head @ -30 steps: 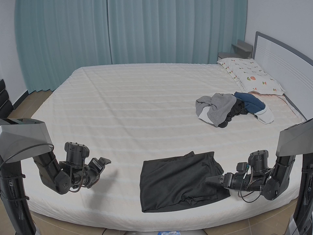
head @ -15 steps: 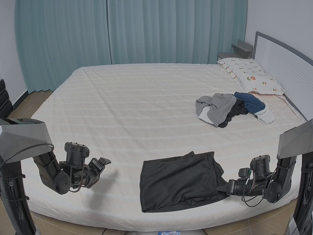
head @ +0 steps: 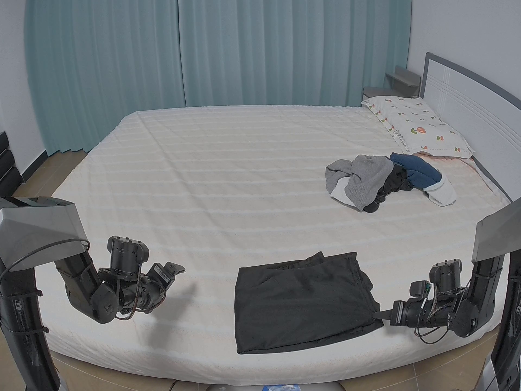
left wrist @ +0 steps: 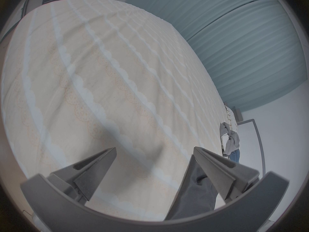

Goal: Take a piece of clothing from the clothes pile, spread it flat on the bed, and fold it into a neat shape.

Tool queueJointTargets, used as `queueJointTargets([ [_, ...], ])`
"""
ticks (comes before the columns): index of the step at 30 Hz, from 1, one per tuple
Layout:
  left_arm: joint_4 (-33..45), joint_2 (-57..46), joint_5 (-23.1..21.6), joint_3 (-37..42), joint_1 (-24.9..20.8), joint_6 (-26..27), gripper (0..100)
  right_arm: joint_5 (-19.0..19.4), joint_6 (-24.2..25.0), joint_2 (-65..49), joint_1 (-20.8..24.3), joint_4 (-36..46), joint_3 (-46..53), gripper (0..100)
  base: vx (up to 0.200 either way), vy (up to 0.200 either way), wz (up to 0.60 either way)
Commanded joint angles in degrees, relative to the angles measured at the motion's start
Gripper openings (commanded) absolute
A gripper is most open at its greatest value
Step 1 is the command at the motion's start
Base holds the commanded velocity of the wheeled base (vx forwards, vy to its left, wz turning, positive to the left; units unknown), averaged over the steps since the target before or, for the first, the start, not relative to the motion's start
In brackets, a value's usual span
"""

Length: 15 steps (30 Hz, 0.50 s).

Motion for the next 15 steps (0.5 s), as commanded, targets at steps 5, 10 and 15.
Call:
queueJointTargets([
  [5, -0.02, 0.04, 0.01, -0.01, 0.01, -0.02, 100, 0.09, -1.96, -0.23, -1.62, -0.2, 1.87, 0, 0.0, 0.0, 0.0],
  [10, -0.02, 0.04, 0.01, -0.01, 0.01, -0.02, 100, 0.01, -3.02, 0.48, -1.88, -2.57, 3.54, 0, 0.0, 0.0, 0.0],
  [15, -0.11, 0.04, 0.01, -0.01, 0.01, -0.02, 100, 0.01, -3.72, 0.39, -2.67, -2.83, 4.42, 100, 0.0, 0.0, 0.0],
])
